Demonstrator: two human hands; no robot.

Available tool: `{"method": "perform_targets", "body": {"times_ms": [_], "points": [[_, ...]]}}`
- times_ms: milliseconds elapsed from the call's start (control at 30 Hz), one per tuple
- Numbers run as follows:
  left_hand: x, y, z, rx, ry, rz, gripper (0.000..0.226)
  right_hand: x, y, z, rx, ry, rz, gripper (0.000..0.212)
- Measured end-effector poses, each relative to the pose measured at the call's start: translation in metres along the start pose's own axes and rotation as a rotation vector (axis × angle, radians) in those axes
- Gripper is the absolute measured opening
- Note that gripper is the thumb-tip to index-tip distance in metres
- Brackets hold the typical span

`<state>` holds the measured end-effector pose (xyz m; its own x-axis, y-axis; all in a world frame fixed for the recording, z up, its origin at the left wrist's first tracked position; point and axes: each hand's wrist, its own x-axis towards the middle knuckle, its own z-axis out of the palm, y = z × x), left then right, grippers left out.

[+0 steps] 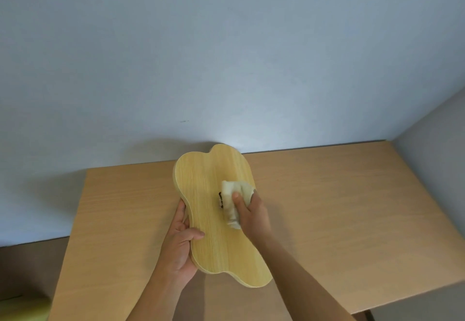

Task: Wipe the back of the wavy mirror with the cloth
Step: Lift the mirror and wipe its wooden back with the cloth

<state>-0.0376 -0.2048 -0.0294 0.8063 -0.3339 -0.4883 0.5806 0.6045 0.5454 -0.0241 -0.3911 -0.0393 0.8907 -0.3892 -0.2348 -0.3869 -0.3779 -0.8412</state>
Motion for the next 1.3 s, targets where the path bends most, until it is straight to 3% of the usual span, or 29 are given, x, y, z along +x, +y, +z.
{"method": "perform_targets", "body": {"times_ms": [200, 300, 367, 433, 500, 567, 700, 833, 933, 1033, 1133, 1167, 1267, 1300], "points": [[-0.001, -0.001, 0.000, -0.012, 0.011, 0.006, 0.106, 0.024, 0.072, -0.031, -0.395, 0.120, 0.286, 0.035], [0.000, -0.001, 0.001, -0.012, 0.000, 0.005, 0.104, 0.030, 0.083, -0.048, -0.559, 0.175, 0.345, 0.034], [0.000, -0.001, 0.000, -0.013, 0.004, 0.005, 0.103, 0.031, 0.072, -0.049, -0.492, 0.221, 0.267, 0.033], [0.000, -0.001, 0.000, -0.011, 0.005, 0.008, 0.103, 0.028, 0.047, -0.043, -0.225, 0.228, 0.147, 0.032], [0.000, -0.002, 0.000, -0.004, 0.003, 0.010, 0.104, 0.019, 0.015, -0.032, 0.066, 0.118, 0.032, 0.026], [0.000, -0.003, 0.001, -0.013, -0.009, 0.013, 0.103, 0.014, -0.007, -0.019, 0.202, -0.051, -0.085, 0.024], [0.000, -0.003, 0.002, -0.034, -0.023, 0.012, 0.101, 0.013, -0.010, -0.006, 0.168, -0.157, -0.079, 0.030], [-0.001, -0.002, 0.004, -0.029, -0.011, 0.011, 0.102, 0.023, 0.030, -0.015, 0.097, -0.036, 0.164, 0.034], [-0.003, -0.001, 0.008, -0.017, -0.018, 0.016, 0.104, 0.030, 0.058, -0.029, -0.193, 0.101, 0.283, 0.033], [-0.004, -0.001, 0.013, -0.010, -0.014, 0.018, 0.108, 0.039, 0.063, -0.048, -0.415, 0.180, 0.243, 0.027], [-0.005, -0.001, 0.017, 0.004, -0.002, 0.024, 0.109, 0.039, 0.048, -0.066, -0.298, 0.182, 0.139, 0.019], [-0.006, 0.000, 0.018, 0.010, 0.001, 0.027, 0.108, 0.037, 0.042, -0.071, -0.280, 0.188, 0.094, 0.022], [-0.007, 0.001, 0.021, 0.012, 0.026, 0.019, 0.106, 0.037, 0.023, -0.076, -0.356, 0.109, -0.043, 0.063], [-0.007, 0.001, 0.023, 0.011, 0.026, 0.016, 0.106, 0.038, 0.016, -0.075, -0.426, 0.053, -0.084, 0.063]]}}
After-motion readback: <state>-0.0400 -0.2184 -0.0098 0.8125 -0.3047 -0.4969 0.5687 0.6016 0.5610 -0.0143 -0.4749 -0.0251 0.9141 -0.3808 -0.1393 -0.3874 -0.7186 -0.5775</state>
